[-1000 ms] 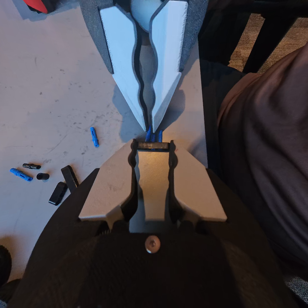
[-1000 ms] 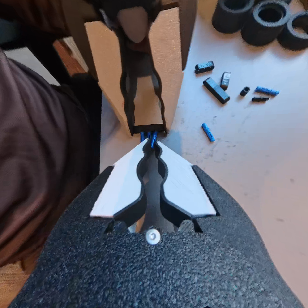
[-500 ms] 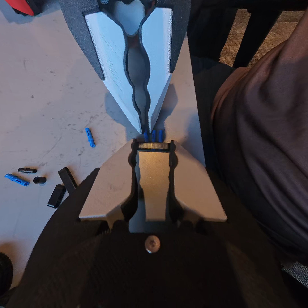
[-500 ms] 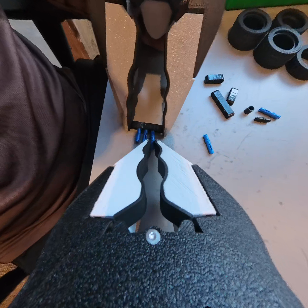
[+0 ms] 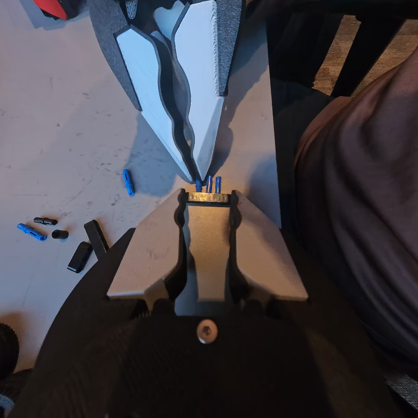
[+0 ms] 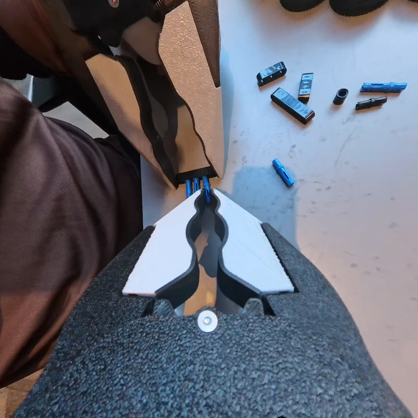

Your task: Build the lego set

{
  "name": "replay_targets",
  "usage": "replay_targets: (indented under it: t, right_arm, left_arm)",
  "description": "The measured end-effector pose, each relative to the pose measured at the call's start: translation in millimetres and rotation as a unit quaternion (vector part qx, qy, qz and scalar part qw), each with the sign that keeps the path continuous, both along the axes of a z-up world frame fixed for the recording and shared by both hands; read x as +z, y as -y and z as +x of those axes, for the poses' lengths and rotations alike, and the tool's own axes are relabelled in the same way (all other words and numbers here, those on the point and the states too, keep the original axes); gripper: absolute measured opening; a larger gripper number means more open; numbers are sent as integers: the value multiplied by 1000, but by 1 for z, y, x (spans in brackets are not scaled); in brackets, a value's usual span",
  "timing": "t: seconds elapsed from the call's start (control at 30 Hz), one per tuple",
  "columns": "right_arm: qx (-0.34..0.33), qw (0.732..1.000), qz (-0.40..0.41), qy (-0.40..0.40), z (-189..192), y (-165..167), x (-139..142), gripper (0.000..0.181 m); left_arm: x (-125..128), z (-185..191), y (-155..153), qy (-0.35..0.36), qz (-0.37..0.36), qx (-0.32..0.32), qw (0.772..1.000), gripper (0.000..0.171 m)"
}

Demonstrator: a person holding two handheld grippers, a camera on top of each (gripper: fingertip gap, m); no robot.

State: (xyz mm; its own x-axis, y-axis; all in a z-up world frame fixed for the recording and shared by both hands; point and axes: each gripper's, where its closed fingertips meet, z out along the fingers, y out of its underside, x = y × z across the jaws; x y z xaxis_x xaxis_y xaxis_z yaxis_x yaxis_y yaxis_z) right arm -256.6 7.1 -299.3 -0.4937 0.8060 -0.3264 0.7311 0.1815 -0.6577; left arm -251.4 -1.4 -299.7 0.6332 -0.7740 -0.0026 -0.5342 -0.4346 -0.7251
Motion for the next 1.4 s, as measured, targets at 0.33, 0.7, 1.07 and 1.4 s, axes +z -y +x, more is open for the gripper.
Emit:
replay_targets:
  t: [0.33,0.7,1.07,1.4]
  right_arm:
    - [-1,1000,-4,26,0,0,0,2]
    - [75,993,-53,80,1,2,1,2]
    - [-4,996,-67,57,-10,-8,1,4]
    - [-19,997,-70,29,-7,-13,1,4]
  left_arm:
    - [0,1,-1,-5,4,9,1000,37]
    - [0,3,-1,-8,7,-20,1000,37]
    - [2,-4,-12,-11,15,22,1000,29]
    - [7,-23,-6,29,-1,101,994,56]
